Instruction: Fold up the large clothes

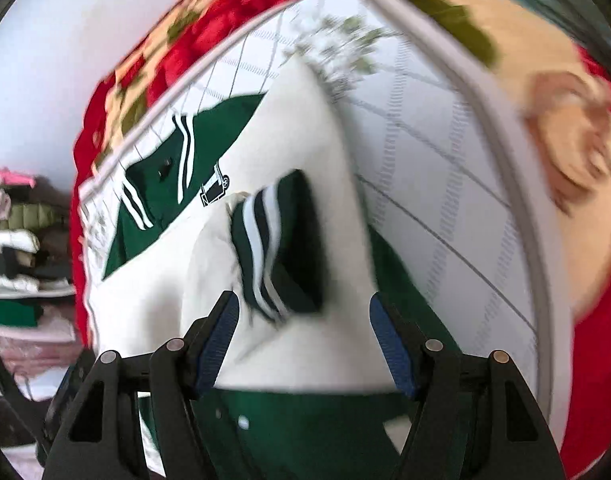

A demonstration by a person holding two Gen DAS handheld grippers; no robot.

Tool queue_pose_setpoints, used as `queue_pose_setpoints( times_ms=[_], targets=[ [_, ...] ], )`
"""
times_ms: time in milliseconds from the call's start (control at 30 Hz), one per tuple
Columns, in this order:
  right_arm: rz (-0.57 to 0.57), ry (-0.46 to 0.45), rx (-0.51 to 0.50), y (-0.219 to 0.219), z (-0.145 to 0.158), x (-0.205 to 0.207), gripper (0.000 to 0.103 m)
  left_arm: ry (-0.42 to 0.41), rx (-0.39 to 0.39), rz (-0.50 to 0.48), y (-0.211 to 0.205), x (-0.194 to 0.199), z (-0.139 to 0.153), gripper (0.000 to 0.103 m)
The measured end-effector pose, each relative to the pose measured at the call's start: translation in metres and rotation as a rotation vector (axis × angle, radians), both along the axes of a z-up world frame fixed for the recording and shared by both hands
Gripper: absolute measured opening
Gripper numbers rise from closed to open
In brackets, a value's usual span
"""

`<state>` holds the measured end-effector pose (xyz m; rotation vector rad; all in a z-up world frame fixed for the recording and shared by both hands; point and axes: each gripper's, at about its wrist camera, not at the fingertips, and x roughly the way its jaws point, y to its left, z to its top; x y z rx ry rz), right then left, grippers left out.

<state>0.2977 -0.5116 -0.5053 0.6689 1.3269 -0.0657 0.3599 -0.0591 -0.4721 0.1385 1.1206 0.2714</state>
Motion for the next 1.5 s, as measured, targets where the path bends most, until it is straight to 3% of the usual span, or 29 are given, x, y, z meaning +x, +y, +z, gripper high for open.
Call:
queue_pose_setpoints(
  times_ms=[67,100,133,200,300,367,467,567,633,733,867,1000,1067,1100,1200,1267,1367,1500],
  targets=[
    [0.070,0.051,-0.027,0.017,-0.022,0.025,0.066,0.057,0.075,0.058,0.033,-0.008,-0.018,0.099],
    [0.095,0.088,-0.047,0.024,-0.036,0.038,0.036,0.084,0.105,0.092,0.051,-0.015,-0.027,0.099],
    [0.095,0.106,-0.046,0.025,-0.042,0.040,0.014,0.101,0.122,0.113,0.064,-0.022,-0.033,0.099],
    [0.062,0.092,-0.030,0.019,-0.038,0.037,0.012,0.135,0.154,0.146,0.087,-0.036,-0.040,0.099],
    [-0.018,0.050,-0.155,0.005,-0.015,0.020,0.011,0.176,0.162,0.177,0.107,-0.055,-0.051,0.099],
    [-0.044,0.077,-0.197,-0.004,-0.015,0.012,0.011,0.201,0.160,0.183,0.111,-0.064,-0.058,0.099],
    [-0.034,0.141,-0.090,-0.008,-0.028,0.006,0.013,0.221,0.162,0.161,0.105,-0.062,-0.072,0.099],
    [-0.028,0.127,-0.027,-0.013,-0.011,-0.010,0.027,0.219,0.237,0.117,0.095,-0.048,-0.088,0.099],
    [-0.021,0.112,-0.074,-0.018,0.006,-0.026,0.047,0.224,0.313,0.096,0.090,-0.034,-0.103,0.101],
    [0.010,0.149,-0.190,-0.024,0.021,-0.056,0.052,0.224,0.359,0.080,0.095,-0.020,-0.115,0.103],
    [0.132,0.255,-0.312,-0.018,0.001,-0.075,0.052,0.210,0.343,0.100,0.108,-0.012,-0.108,0.103],
    [0.258,0.301,-0.335,0.002,-0.042,-0.065,0.052,0.220,0.311,0.140,0.113,-0.006,-0.106,0.103],
    [0.303,0.291,-0.372,0.014,-0.057,-0.055,0.046,0.224,0.297,0.151,0.116,-0.006,-0.107,0.103],
    [0.284,0.268,-0.379,0.014,-0.056,-0.052,0.028,0.223,0.291,0.155,0.116,-0.006,-0.107,0.103],
    [0.031,0.185,-0.337,-0.020,-0.038,-0.057,0.024,0.218,0.258,0.167,0.120,-0.007,-0.107,0.103],
    [-0.157,0.170,-0.221,-0.053,-0.039,-0.073,0.024,0.215,0.241,0.176,0.121,-0.008,-0.107,0.103],
    [-0.209,0.241,-0.151,-0.060,-0.062,-0.080,0.024,0.216,0.228,0.185,0.121,-0.009,-0.105,0.103],
    [-0.148,0.297,-0.178,-0.051,-0.051,-0.069,0.029,0.215,0.159,0.225,0.131,-0.027,-0.077,0.103]
  ],
)
